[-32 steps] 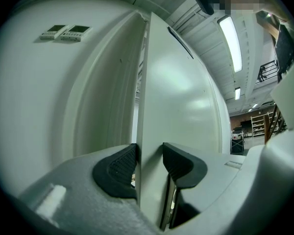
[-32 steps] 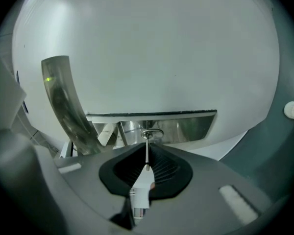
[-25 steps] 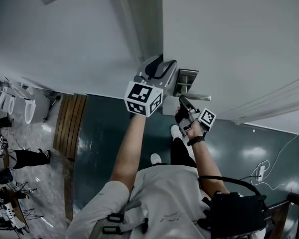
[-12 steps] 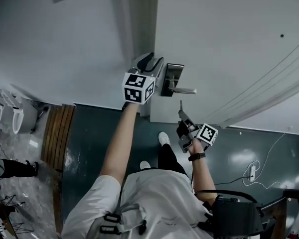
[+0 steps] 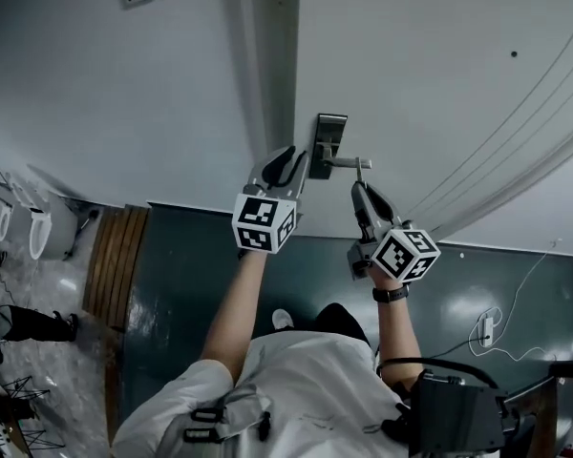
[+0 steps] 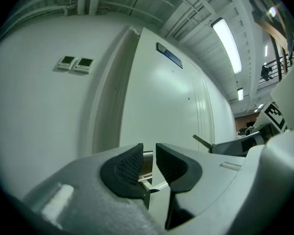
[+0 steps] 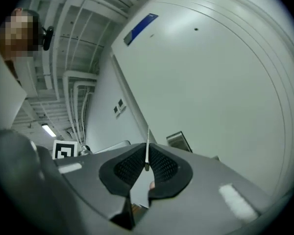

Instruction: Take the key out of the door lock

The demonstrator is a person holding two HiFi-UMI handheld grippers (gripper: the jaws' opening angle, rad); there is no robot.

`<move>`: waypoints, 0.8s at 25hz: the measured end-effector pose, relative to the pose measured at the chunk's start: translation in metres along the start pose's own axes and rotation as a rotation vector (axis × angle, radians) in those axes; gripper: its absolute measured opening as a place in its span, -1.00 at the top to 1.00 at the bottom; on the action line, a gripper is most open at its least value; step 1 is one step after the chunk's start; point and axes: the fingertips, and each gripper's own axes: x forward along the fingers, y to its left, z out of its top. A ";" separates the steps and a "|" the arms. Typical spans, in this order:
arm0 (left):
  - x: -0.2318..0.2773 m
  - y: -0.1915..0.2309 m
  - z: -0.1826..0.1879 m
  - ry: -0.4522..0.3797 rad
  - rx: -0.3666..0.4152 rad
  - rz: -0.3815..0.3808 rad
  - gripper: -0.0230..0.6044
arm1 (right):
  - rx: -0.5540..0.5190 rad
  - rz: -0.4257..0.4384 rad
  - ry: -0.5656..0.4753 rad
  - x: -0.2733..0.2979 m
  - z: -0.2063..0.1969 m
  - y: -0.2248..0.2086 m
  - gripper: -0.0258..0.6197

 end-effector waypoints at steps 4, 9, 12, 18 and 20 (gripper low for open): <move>-0.022 -0.022 0.023 -0.054 -0.001 0.039 0.91 | -0.156 -0.016 -0.043 -0.002 0.035 0.021 0.83; -0.031 -0.056 0.050 -0.090 0.023 0.067 0.92 | -0.219 -0.031 -0.051 -0.009 0.065 0.033 0.83; -0.032 -0.074 0.060 -0.117 0.020 0.110 0.92 | -0.271 -0.042 -0.042 -0.019 0.076 0.030 0.83; -0.037 -0.099 0.057 -0.110 0.027 0.136 0.92 | -0.342 -0.058 -0.053 -0.040 0.078 0.027 0.83; -0.041 -0.099 0.055 -0.108 0.020 0.144 0.92 | -0.347 -0.052 -0.052 -0.041 0.074 0.031 0.83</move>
